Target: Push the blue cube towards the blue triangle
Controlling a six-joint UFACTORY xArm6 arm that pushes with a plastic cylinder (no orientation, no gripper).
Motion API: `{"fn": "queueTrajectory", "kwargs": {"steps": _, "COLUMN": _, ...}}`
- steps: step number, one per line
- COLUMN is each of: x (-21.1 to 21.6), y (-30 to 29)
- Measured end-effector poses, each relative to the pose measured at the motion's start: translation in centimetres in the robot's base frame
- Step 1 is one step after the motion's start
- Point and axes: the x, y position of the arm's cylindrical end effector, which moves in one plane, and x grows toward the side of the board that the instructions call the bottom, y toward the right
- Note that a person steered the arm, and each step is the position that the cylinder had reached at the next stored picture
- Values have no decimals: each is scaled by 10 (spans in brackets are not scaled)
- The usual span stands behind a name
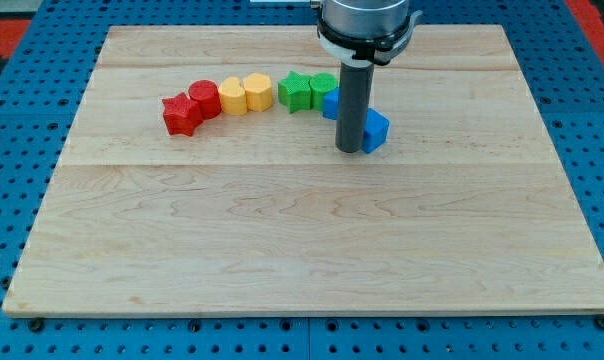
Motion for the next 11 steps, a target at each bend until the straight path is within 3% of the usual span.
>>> {"fn": "queueTrajectory", "kwargs": {"steps": 2, "x": 47, "y": 36}}
{"fn": "queueTrajectory", "kwargs": {"steps": 4, "x": 11, "y": 50}}
{"fn": "queueTrajectory", "kwargs": {"steps": 8, "x": 17, "y": 20}}
{"fn": "queueTrajectory", "kwargs": {"steps": 11, "x": -5, "y": 26}}
